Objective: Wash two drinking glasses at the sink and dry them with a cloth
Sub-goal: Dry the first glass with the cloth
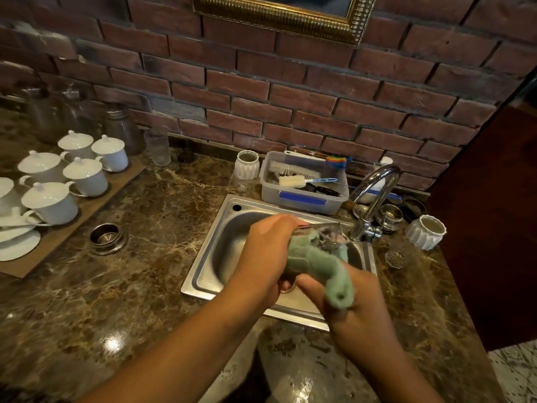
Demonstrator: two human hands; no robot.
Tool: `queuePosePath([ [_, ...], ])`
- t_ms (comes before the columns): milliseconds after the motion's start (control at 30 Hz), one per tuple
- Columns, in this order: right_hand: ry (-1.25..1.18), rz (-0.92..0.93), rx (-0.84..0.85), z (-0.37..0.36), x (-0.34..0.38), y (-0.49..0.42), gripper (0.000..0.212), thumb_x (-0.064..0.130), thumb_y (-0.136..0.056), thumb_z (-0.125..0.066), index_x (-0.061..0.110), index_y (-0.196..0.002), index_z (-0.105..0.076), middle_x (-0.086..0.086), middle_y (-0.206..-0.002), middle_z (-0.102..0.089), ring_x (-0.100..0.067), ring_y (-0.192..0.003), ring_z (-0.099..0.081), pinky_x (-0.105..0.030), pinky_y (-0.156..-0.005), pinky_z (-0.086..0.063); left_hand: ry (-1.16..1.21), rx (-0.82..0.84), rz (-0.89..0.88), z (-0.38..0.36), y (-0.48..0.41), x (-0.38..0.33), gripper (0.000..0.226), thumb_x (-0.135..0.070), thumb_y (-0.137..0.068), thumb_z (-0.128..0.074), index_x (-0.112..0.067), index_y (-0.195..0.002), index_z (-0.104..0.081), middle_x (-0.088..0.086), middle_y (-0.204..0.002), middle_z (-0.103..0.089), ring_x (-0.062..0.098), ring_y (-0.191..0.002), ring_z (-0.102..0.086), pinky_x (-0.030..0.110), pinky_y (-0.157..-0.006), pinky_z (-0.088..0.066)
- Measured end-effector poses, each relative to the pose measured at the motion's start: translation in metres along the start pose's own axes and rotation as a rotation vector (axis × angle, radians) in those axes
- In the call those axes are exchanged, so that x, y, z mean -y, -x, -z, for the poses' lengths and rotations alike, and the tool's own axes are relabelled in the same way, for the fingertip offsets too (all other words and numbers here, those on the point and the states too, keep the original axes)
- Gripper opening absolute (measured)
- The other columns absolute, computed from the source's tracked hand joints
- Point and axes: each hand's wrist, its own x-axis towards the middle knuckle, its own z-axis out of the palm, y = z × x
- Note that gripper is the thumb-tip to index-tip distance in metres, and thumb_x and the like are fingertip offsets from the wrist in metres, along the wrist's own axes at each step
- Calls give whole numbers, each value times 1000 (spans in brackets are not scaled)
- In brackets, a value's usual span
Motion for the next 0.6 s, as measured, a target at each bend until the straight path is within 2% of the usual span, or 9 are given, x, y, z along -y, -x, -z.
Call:
queuePosePath([
  [100,-559,-411,-195,-8,11,-3,12,39,-82,-75,30,-90,-76,-2,-85,-76,-17,-77,-72,-29,-60,-59,-363,-7,-653,4,3,5,27,-27,-94,-49,-15,-86,-72,-7,-76,-68,7,-69,-65,19,-55,-49],
  [167,-935,-546,-252,-8,11,-6,17,25,-83,-69,19,-96,-78,-14,-98,-77,-29,-89,-75,-45,-73,-64,-625,57,-1063,12,0,4,29,-21,-96,-48,-5,-92,-72,2,-84,-68,14,-78,-64,27,-68,-51],
  [200,-1030,-573,-241,-6,13,-7,21,22,-84,-64,17,-99,-78,-18,-104,-76,-32,-96,-74,-53,-82,-61,-707,104,-1185,14,-2,3,30,-19,-95,-48,-2,-92,-72,7,-84,-68,18,-78,-63,31,-69,-51],
  [233,-1054,-578,-216,-5,15,-9,21,20,-86,-62,17,-100,-78,-19,-106,-76,-33,-99,-74,-58,-87,-57,-739,137,-1231,16,-4,1,31,-18,-95,-47,0,-91,-72,10,-84,-68,20,-78,-62,33,-69,-51],
  [267,-1021,-564,-200,-4,16,-11,19,21,-87,-64,19,-99,-78,-17,-105,-76,-32,-97,-74,-60,-87,-56,-730,147,-1217,18,-7,0,32,-19,-94,-47,1,-91,-72,10,-84,-68,20,-78,-62,34,-69,-51],
  [333,-852,-512,-193,-4,19,-12,15,31,-84,-70,24,-94,-77,-14,-97,-76,-31,-87,-73,-59,-79,-57,-628,120,-1076,18,-7,2,32,-22,-96,-45,-2,-94,-71,6,-89,-67,16,-84,-63,29,-72,-51],
  [433,-510,-388,-221,-2,21,-12,19,42,-83,-68,27,-91,-74,-18,-85,-71,-28,-69,-67,-44,-58,-57,-409,55,-747,8,2,10,30,-32,-97,-44,-16,-98,-70,-6,-92,-67,13,-88,-65,23,-69,-52],
  [500,-316,-247,-216,1,19,-9,14,44,-88,-66,32,-90,-74,-6,-80,-73,-15,-66,-68,-30,-55,-58,-222,60,-508,-1,6,9,26,-36,-95,-46,-28,-92,-69,-8,-89,-69,9,-81,-66,22,-59,-50],
  [600,-83,-30,-173,5,14,-7,12,38,-94,-59,41,-94,-70,20,-83,-73,0,-74,-70,-12,-64,-53,-120,63,-437,-8,12,6,26,-32,-95,-46,-28,-86,-70,-8,-81,-70,8,-72,-67,20,-51,-49],
])
